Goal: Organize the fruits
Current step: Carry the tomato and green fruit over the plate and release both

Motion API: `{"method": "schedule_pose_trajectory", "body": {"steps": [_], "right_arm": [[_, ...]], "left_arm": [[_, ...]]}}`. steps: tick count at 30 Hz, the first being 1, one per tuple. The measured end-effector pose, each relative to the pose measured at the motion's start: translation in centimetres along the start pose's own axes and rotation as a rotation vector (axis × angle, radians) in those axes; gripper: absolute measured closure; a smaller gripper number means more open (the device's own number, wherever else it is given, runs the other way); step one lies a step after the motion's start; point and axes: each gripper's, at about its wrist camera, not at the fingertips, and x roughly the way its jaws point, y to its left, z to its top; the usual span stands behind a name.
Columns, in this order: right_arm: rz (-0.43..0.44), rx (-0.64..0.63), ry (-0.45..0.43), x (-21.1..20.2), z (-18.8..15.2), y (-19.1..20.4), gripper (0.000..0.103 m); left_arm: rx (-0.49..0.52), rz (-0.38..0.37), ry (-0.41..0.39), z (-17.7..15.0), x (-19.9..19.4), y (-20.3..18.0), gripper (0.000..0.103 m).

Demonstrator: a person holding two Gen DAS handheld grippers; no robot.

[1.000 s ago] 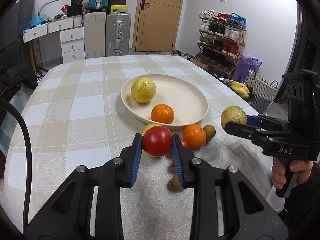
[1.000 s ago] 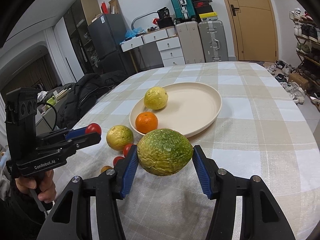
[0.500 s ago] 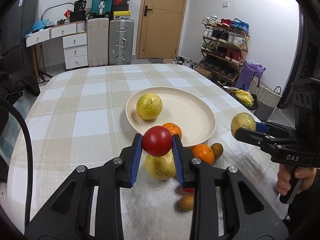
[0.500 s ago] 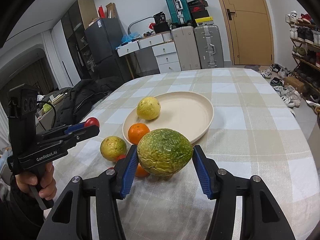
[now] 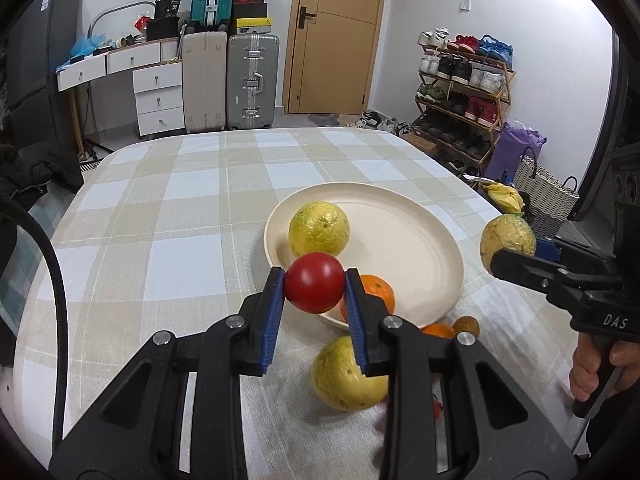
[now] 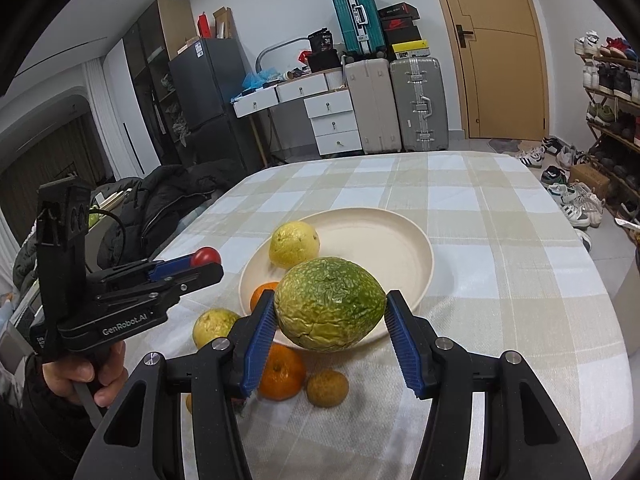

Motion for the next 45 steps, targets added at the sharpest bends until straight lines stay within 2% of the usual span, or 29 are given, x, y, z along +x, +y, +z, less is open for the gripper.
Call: {"method": "schedule_pose_trajectory", "body": {"steps": [9, 23, 27, 36, 45], "right_arm": [[-0.001, 0.027, 0.012, 1.7, 1.2, -1.1, 0.048], [-0.016, 0.057, 0.095, 5.8, 1.5, -2.7, 0.047], [0.017, 0.097, 0.112, 6.2, 1.5, -3.1, 0.047], [-0.061, 0.017, 0.144, 7.7, 1.4, -2.2, 0.047], [-0.091, 0.030, 0.158, 8.6, 1.8, -2.6, 0.047]], "left_arm": [[0.019, 0.029, 0.012, 1.3, 2.1, -0.1, 0.076], [0.043, 0.040, 0.071, 1.9, 5.4, -0.3, 0.076], [0.059, 0.041, 0.091, 1.7, 6.1, -0.5, 0.076], [0.099, 0.062, 0.121, 1.4, 7.4, -1.5, 0.076], [0.088, 0.072, 0.133, 1.7, 7.7, -1.5, 0.076]]}}
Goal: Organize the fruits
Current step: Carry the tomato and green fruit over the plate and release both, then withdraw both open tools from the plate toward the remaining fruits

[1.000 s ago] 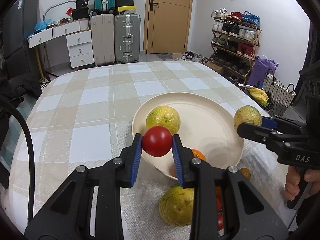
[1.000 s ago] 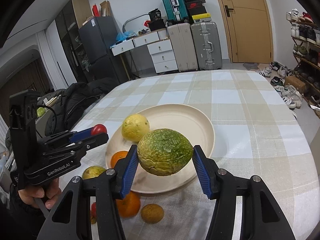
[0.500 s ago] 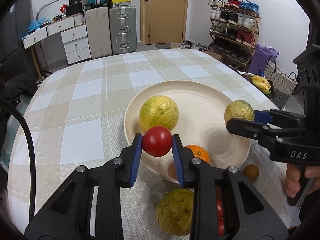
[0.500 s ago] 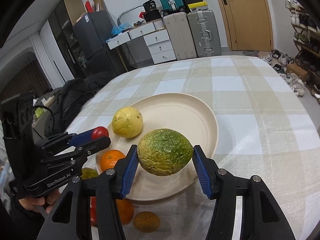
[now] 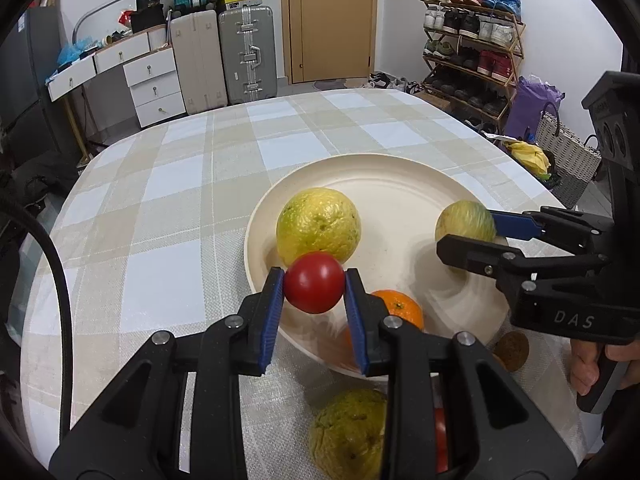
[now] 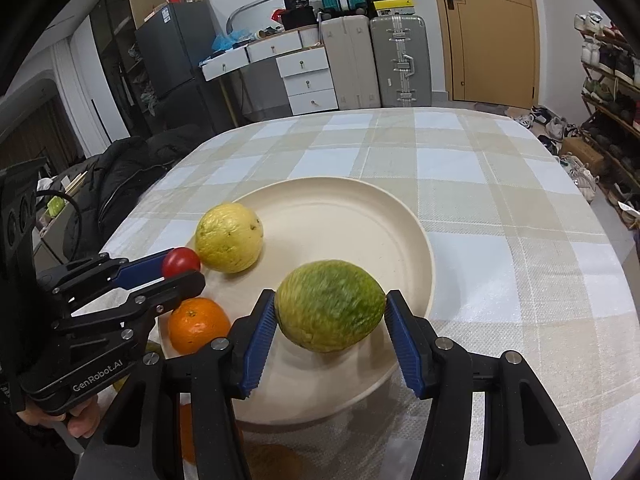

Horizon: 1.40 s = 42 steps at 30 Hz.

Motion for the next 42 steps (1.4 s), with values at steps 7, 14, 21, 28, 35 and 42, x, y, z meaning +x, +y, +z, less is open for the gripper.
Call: {"method": "schedule_pose_trajectory", "body": {"steps": [7, 14, 21, 28, 35, 42], "right_arm": [[-0.034, 0.039, -0.107, -3.5, -0.2, -1.0, 0.017], [-0.027, 0.028, -0.115, -6.5, -1.6, -0.9, 0.000], [0.008, 0.007, -0.114, -8.1, -3.2, -0.4, 0.000], [-0.020, -0.054, -0.080, -8.0, -4.3, 0.2, 0.000], [-0.031, -0.072, -0.018, -6.9, -5.0, 0.0, 0.000], [-0.044, -0.106, 0.026, -5.8, -5.7, 0.5, 0.000]], "left_arm": [[0.001, -0.006, -0.021, -0.6, -1.9, 0.3, 0.060], [-0.060, -0.007, -0.111, -2.2, -6.5, 1.5, 0.015], [-0.098, -0.035, -0.139, -3.9, -9.8, 1.8, 0.001], [-0.083, -0.043, -0.132, -5.0, -11.4, 1.0, 0.001], [-0.038, -0.034, -0.129, -5.5, -12.1, -0.2, 0.001], [-0.011, -0.018, -0.103, -5.7, -11.4, -0.8, 0.001]]}}
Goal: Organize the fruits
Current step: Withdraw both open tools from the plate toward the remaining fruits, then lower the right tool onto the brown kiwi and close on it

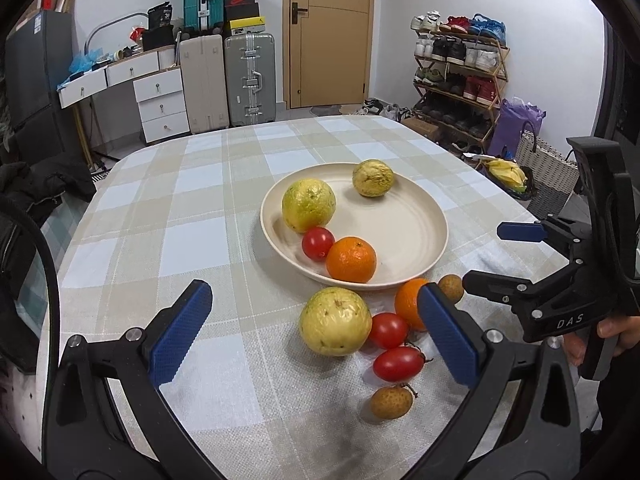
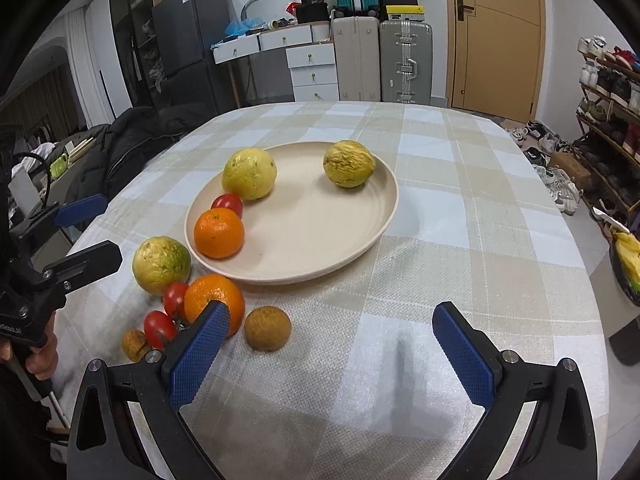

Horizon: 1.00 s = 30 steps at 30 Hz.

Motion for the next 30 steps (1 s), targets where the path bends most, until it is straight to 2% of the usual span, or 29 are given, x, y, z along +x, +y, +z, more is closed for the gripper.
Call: {"method": "schedule_pose_trajectory", "body": {"steps": [23, 30], "right_arm": [[-0.049, -0.027, 0.123, 2.1, -0.8, 0.8, 0.000], [-0.094, -0.035, 0.151, 2.8, -0.9, 1.4, 0.000]], "left_arm": [[0.017, 0.027, 0.099, -1.0, 3.9, 0.0, 0.001], [0.019, 0.037, 0.129, -1.3, 5.0, 0.2, 0.001]]}}
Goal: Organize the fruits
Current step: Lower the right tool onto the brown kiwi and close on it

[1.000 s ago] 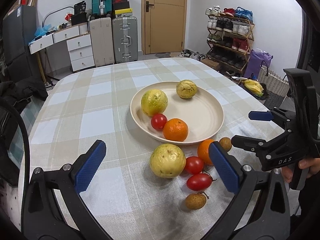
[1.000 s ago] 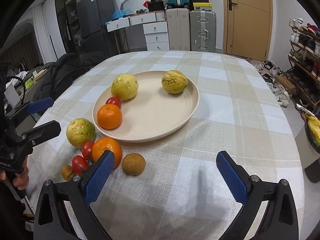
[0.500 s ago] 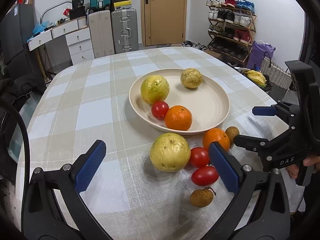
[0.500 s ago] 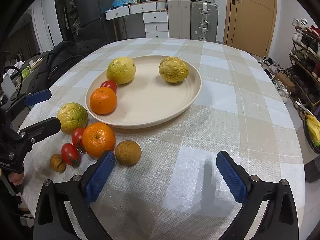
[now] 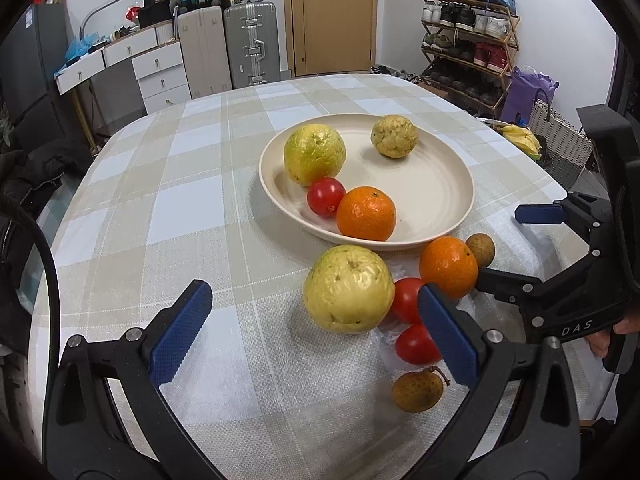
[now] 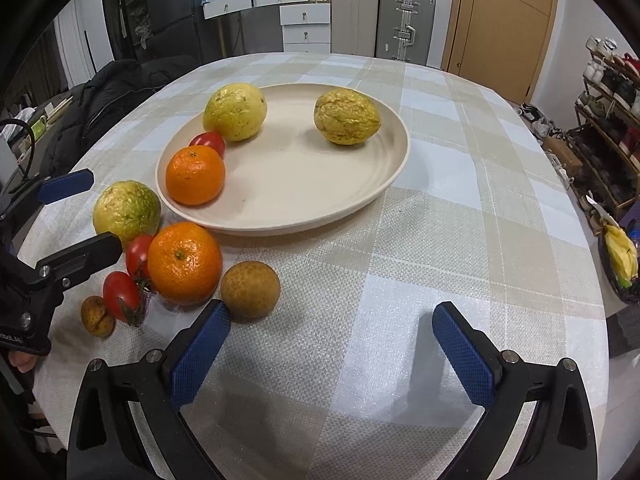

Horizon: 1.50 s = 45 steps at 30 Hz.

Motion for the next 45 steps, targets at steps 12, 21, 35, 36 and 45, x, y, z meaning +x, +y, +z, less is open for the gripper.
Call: {"method": "schedule_pose_trajectory", "body": {"steps": [12, 21, 35, 36, 45], "right_arm": [[0.040, -0.035, -0.025, -0.7, -0.2, 0.8, 0.019], [0.092, -0.088, -0.046, -1.6, -0.5, 2.1, 0.054], [0.158, -0.108, -0.059, -1.9, -0.8, 2.1, 0.074], [0.160, -0.105, -0.067, -2.0, -0.7, 2.0, 0.074], [0.135, -0.055, -0.110, -3.0, -0.3, 0.7, 0.074]], "left_arm": [[0.003, 0.000, 0.008, -0.2, 0.4, 0.0, 0.001], [0.005, 0.001, 0.008, -0.3, 0.5, 0.0, 0.001], [0.002, -0.002, 0.010, -0.3, 0.6, 0.0, 0.001], [0.004, -0.001, 0.009, -0.3, 0.5, 0.0, 0.001], [-0.002, -0.013, -0.003, -0.4, 0.6, -0.1, 0.001]]}}
